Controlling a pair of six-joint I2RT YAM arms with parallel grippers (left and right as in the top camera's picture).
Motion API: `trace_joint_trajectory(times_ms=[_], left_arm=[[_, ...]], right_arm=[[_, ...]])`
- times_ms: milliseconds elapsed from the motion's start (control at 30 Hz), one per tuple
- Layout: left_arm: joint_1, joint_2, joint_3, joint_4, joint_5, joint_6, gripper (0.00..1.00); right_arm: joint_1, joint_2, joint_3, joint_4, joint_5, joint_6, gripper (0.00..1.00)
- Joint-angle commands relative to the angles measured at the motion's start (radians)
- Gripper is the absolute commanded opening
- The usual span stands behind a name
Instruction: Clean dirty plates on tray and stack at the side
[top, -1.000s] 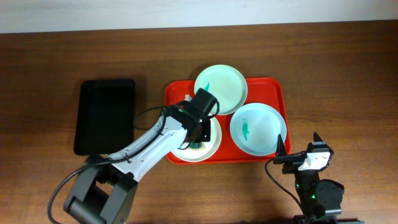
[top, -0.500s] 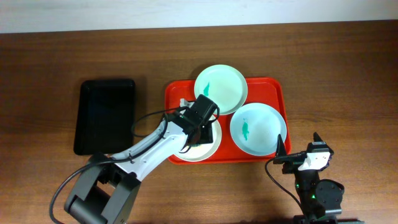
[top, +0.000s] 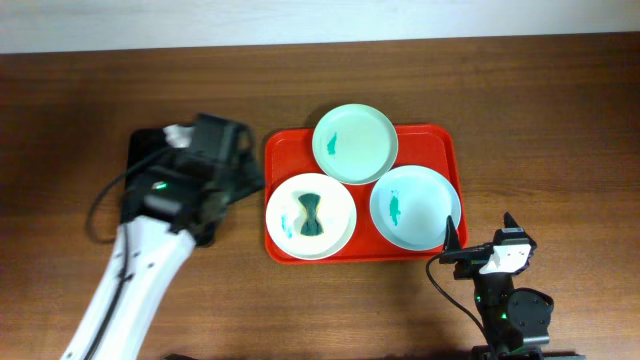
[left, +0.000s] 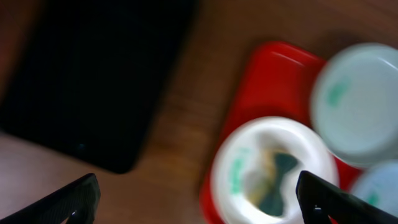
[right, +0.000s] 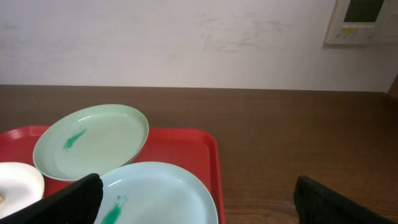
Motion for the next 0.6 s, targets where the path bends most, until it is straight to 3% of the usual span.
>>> trace_joint_trajectory(times_ms=[0, 133, 200, 300, 367, 433, 500, 567], left_arm=[[0.091, -0.022, 0.002, -0.06, -0.056, -0.003, 0.99], [0.113, -0.018, 0.001, -0.103, -0.044, -0.003, 0.99], [0.113, -0.018, 0.001, -0.105, -0.031, -0.003, 0.99], [0.113, -0.018, 0.001, -0.105, -0.019, -0.003, 0.99], [0.113, -0.018, 0.001, -0.106, -0.018, -0.003, 0.99], [0.113, -0.018, 0.001, -0.106, -0.018, -0.003, 0.99], [0.113, -0.018, 0.001, -0.106, -0.018, -0.003, 0.99], [0.113, -0.018, 0.001, -0.106, -0.018, -0.003, 0.99]], right_arm=[[-0.005, -0.01, -0.006, 0.051, -0.128, 0.048, 0.98], [-0.005, -0.01, -0.006, 0.09, -0.689, 0.27, 0.98], [-0.005, -0.01, -0.006, 0.149, -0.83, 0.326, 0.99], [-0.005, -0.01, -0.006, 0.369, -0.832, 0.448, 0.99], [-0.005, -0.01, -0.006, 0.647, -0.81, 0.53, 0.99], [-0.005, -0.01, 0.025, 0.922, -0.65, 0.537, 0.98], [-0.006, -0.008, 0.117, 0.906, -0.482, 0.532, 0.99], [-0.006, 0.01, 0.278, 0.702, -0.426, 0.447, 0.99]])
